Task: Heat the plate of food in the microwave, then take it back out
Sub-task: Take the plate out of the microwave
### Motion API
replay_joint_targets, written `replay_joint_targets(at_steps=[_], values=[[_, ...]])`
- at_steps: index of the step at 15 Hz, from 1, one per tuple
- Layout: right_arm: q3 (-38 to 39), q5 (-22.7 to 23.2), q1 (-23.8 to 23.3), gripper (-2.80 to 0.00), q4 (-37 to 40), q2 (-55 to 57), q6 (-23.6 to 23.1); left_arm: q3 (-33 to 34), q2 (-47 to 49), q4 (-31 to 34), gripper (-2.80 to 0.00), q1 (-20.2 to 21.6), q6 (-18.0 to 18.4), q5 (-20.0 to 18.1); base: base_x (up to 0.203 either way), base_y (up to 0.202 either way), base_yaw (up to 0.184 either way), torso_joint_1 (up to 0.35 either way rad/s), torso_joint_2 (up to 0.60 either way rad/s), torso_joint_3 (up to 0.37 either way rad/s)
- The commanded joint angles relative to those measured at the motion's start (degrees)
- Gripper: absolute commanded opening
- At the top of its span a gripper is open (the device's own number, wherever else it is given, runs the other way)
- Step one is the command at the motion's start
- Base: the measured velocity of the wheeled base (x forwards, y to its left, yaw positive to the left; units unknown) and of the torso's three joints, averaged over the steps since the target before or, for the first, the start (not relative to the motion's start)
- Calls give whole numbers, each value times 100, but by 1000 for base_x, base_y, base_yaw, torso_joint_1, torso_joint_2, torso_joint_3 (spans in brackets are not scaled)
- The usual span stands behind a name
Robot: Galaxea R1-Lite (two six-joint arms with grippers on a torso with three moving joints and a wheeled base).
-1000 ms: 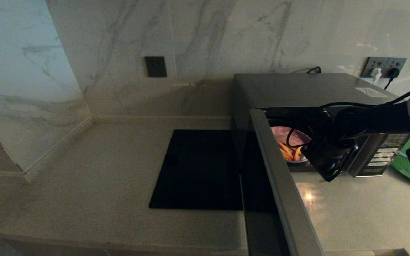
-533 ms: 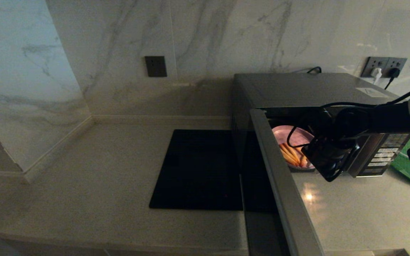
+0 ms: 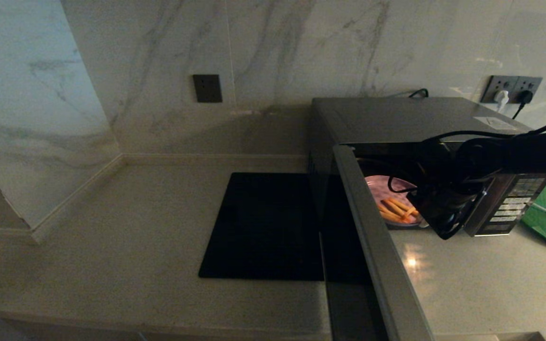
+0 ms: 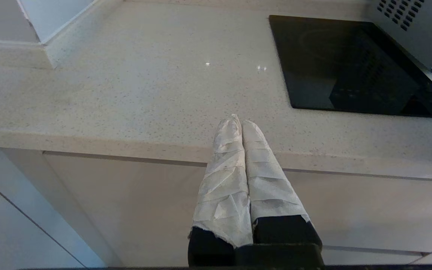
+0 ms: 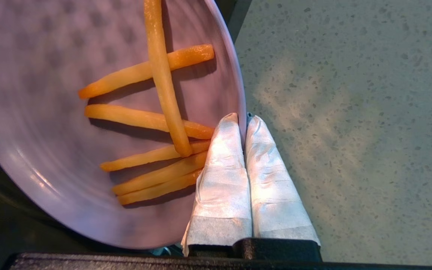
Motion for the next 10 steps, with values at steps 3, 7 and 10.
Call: replay_joint_targets(at_steps=[3, 7, 10], values=[[115, -16, -17, -280, 19, -275, 45, 0, 0, -7, -280, 4, -4, 2, 0, 0, 0, 0, 0, 0], [292, -16, -32, -280, 24, -524, 52, 0, 0, -3, -280, 8, -4, 6, 0, 0, 0, 0, 0, 0], [479, -15, -32, -280, 21, -711, 53, 0, 0, -3, -280, 0, -4, 2, 0, 0, 0, 0, 0, 0]])
